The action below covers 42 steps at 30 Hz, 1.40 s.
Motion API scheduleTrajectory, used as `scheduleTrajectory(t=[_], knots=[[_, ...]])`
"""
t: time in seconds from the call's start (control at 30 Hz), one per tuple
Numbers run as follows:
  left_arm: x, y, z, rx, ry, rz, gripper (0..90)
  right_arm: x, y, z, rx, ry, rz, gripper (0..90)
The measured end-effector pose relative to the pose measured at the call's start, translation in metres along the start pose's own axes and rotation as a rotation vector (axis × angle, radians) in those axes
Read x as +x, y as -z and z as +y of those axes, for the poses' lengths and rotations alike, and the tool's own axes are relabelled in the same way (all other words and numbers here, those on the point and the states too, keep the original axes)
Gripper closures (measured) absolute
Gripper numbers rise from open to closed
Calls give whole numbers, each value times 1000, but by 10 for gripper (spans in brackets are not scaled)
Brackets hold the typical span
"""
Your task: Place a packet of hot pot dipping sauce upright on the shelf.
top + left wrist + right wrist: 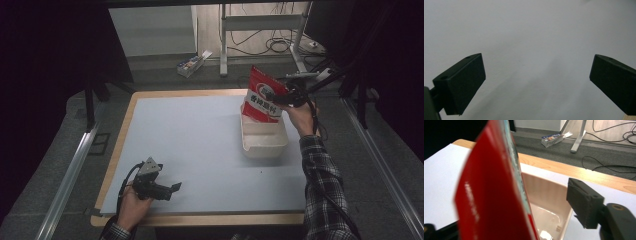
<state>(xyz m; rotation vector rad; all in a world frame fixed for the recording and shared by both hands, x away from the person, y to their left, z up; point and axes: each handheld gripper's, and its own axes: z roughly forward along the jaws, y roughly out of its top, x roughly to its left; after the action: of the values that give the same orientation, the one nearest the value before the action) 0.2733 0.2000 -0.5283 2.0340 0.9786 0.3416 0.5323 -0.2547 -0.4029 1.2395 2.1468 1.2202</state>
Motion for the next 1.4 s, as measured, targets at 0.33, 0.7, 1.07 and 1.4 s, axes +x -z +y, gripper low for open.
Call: scheduleTrajectory(t=[0.33, 0.7, 1.07, 1.4], knots=[[-1, 1, 1, -4, -4, 1, 2, 6, 10, -2, -1, 28, 26, 238], [-3, -1, 1, 10, -17, -7, 6, 11, 23, -9, 29, 39, 39, 219], [-3, 0, 1, 8, -18, -4, 6, 15, 31, -22, 50, 48, 48, 189], [-4, -1, 1, 13, -25, -5, 9, 20, 37, -36, 54, 46, 61, 173]])
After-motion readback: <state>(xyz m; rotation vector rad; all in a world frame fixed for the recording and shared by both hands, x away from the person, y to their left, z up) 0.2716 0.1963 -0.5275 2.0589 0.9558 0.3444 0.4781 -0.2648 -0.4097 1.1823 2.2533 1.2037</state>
